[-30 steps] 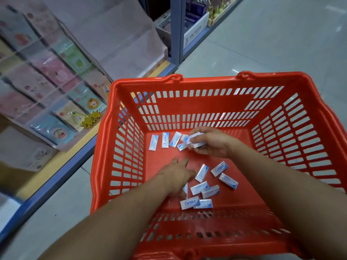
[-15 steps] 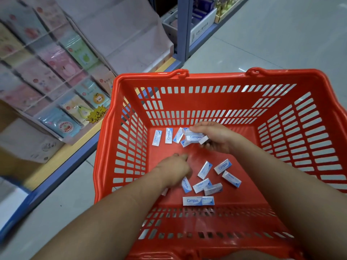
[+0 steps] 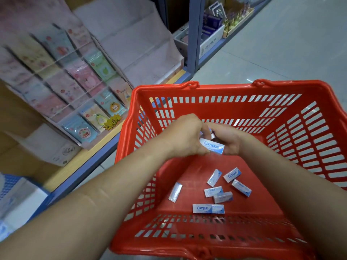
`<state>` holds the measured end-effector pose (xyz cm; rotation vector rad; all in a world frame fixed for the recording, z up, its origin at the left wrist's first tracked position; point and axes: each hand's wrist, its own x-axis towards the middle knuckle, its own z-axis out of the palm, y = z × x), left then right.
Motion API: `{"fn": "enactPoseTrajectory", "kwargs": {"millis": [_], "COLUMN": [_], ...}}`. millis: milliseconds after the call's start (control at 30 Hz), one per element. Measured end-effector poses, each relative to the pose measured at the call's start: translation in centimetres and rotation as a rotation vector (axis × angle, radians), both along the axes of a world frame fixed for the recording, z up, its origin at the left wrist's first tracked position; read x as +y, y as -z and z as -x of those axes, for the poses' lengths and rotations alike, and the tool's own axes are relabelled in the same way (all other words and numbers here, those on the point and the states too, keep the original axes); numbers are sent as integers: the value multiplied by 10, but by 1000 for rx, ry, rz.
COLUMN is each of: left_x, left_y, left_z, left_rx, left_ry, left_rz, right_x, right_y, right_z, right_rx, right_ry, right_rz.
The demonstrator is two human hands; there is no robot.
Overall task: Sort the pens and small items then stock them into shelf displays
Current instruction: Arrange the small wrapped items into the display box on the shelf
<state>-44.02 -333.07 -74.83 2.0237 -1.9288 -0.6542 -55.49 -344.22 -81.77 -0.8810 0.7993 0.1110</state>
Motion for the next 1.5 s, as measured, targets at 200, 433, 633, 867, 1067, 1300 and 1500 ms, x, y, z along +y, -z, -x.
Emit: {"fn": "enactPoseTrajectory", "kwargs": {"millis": [200,433,633,867,1067,1300,1500], "left_x": [33,87,148,246,335,406,425], "left_y": [-37,-77,-126,-120,-70,18,93], "left_z": [-31,-76,-128,-177,-210,-236,-226], "left_rx": [32,75,149,512,661,563,507], "left_ry": [-125,-256,-546,-858,-1100,-1511,-1724], "left_rz": [264,429,294,297,217,23,63], "right_x": [15,48,85,151,221,294,325], "right_y": [-52,-110,-160,-181,-145,-73,-39], "right_z": [-20,-75,-133,-203,-249,-269,-278], "right_rx": [-290,-281,-294,-277,-218,-157,-139], "right_ry": [13,-12,-176,-534,-753,-730,-683], "right_rz": [-10,365,469,665,650,518,431]}}
